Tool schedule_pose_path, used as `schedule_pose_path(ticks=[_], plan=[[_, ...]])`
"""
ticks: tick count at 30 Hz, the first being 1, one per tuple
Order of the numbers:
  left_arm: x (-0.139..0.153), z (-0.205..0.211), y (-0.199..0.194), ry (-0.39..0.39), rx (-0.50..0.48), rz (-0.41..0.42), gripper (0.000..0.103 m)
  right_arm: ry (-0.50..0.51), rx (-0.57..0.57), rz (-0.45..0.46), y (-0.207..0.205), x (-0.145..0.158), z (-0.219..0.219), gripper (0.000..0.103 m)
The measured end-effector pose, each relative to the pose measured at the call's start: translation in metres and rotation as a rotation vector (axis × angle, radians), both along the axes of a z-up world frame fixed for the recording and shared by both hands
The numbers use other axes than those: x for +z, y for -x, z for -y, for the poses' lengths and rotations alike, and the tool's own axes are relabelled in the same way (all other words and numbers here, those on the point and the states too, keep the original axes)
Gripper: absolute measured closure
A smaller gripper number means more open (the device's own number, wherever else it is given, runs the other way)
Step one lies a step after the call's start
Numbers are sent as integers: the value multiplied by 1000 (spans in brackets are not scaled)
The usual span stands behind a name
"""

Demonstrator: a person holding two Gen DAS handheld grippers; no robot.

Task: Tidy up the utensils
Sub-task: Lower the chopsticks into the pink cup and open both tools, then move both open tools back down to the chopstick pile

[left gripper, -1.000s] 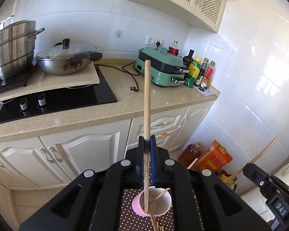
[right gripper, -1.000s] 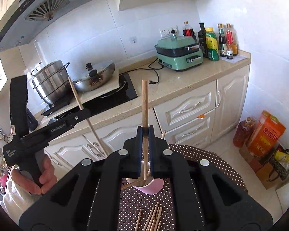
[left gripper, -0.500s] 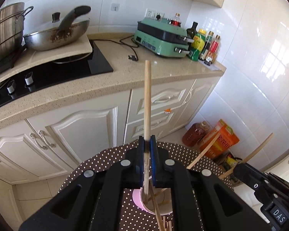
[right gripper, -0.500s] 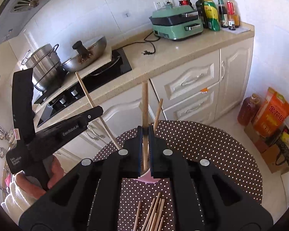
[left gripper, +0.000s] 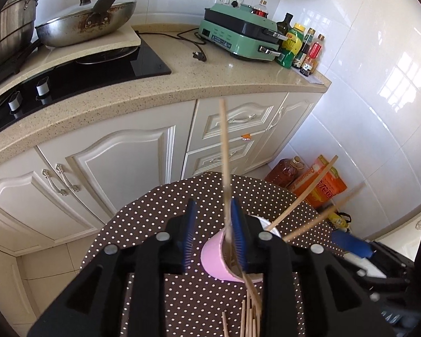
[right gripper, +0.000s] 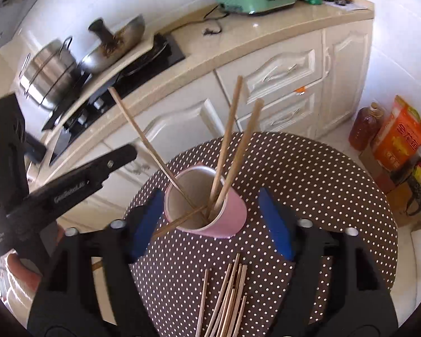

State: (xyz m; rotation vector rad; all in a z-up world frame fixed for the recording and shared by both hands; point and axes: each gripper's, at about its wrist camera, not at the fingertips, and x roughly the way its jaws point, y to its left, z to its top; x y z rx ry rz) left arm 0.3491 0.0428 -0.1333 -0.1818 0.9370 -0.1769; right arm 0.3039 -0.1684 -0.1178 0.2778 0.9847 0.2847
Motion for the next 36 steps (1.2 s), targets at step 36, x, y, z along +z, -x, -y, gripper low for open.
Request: schedule_pose_path(ticks=[36], plan=[[52,-13,84,-61,33,114,55,30,-48,46,57,45,18,20]])
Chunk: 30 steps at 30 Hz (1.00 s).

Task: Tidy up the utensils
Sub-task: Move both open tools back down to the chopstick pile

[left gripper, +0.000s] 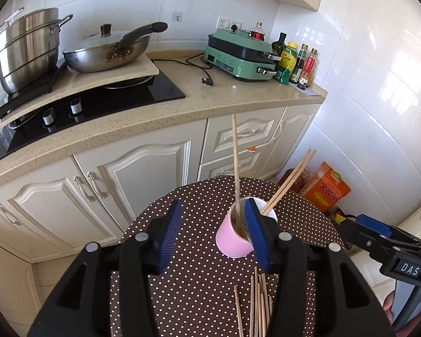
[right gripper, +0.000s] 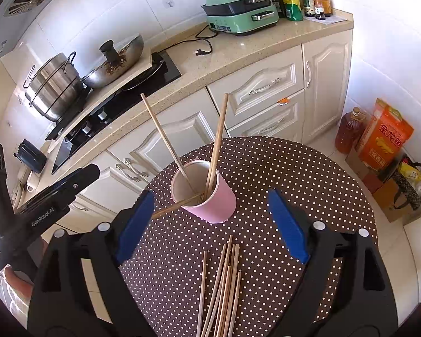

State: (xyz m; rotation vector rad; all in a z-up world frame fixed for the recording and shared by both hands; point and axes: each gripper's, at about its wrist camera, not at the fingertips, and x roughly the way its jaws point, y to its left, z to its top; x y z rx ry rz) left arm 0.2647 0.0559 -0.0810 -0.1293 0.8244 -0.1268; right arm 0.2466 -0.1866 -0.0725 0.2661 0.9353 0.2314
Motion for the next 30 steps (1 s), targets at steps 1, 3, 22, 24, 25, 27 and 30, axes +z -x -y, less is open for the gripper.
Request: schedule_pose_path(ticks=[1,3,22,24,25,27,30], plan=[[2,0,4,-1,2,4,55,5,2,2,2,1,0,20],[5,-1,12,-2,9,12,55,25,6,8,7,4,0,18],[-32,16,84,-46,-42,-78,44,65,-33,-148,46,-39,14,13],[-43,16,88,-42,-41,-109,44,76,-42,-182,48,-51,16,13],[-48,15,89,-39,-40,-124,44,78,-44,-193,49,-56,17,13],[-57,13,91,-36,-34,-148,44,90,-46,-213,51,-66,18,13],[-74,9,93,-32,-24,-190,44,110,-52,-246,55,-82,21,13]])
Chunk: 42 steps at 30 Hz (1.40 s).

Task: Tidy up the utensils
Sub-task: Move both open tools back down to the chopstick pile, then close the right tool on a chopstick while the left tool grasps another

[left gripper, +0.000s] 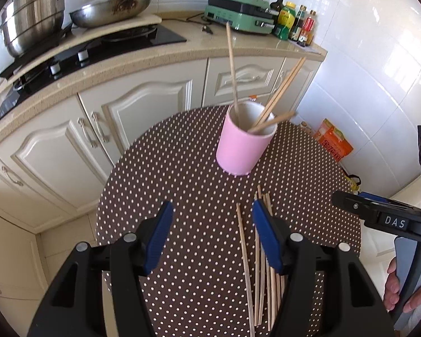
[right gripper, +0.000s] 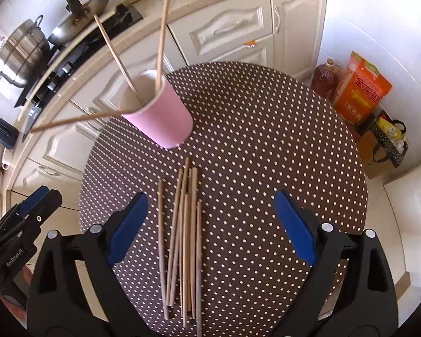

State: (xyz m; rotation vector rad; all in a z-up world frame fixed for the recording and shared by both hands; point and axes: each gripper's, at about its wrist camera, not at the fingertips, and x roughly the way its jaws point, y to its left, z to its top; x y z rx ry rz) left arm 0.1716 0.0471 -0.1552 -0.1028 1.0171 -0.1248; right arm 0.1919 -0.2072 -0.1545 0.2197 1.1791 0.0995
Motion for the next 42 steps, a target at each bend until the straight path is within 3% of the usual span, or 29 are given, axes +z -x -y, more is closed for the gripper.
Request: schedule_pose_path(ticks=[9,21,32,42], plan=[[-47,-10,5,-23,29,-113,44,65,4,-129,7,-52,0,13],[-80,-15,9,-9,30,-207,44,152,61,-270,20,-109,-22,13],[-97,-9,21,16,8,-270,44,185,68,-283,25,-128,-41,12],[-98,4,30,2,-29,-280,44,290,99,-263,28,-126,-79,15]])
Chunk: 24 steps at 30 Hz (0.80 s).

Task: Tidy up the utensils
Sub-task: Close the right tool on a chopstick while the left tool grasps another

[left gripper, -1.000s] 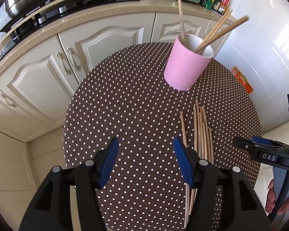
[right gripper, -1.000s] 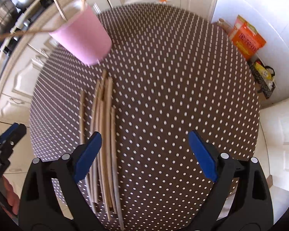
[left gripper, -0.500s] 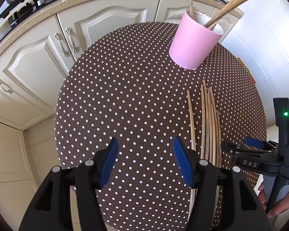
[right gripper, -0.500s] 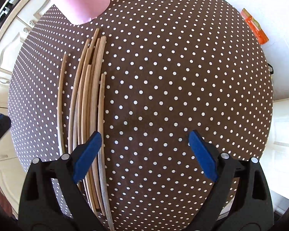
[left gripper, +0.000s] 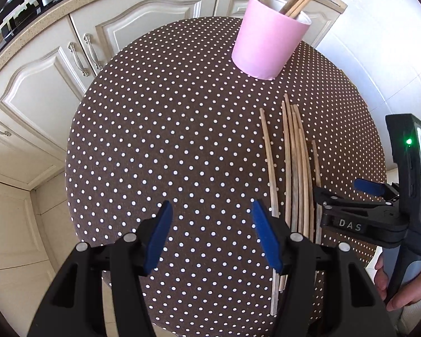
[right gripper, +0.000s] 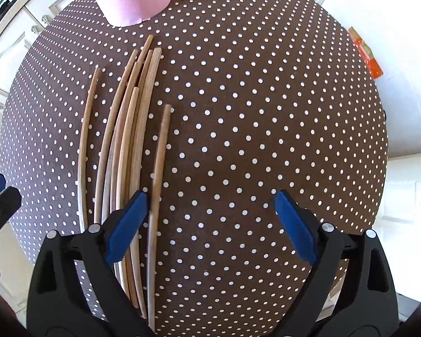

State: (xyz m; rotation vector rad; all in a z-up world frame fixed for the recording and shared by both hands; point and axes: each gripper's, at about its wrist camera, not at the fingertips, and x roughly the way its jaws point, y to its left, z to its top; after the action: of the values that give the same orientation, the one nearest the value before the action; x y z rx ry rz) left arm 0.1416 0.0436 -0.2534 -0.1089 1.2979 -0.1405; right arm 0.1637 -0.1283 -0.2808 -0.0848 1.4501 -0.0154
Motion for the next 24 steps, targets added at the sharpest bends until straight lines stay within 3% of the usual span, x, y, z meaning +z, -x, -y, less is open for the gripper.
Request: schedule_pose_path(ticks=[4,6,11,20,24], plan=[[-1,2,2,1,2,-12,44,-41,30,29,4,5,-5,37],[-2,3,1,0,2,-21,44,-48,90,55,7,11,-14,84],[0,11,0,13,-16,-16,44,-103,83,67,11,14,-14,92],[-4,37,-16,64,-50,-36,44,-322,-29,46,6,6,51,97],[-8,55,-32,45,-59,-37,44,-333,-36,61,-1,13,72,97]])
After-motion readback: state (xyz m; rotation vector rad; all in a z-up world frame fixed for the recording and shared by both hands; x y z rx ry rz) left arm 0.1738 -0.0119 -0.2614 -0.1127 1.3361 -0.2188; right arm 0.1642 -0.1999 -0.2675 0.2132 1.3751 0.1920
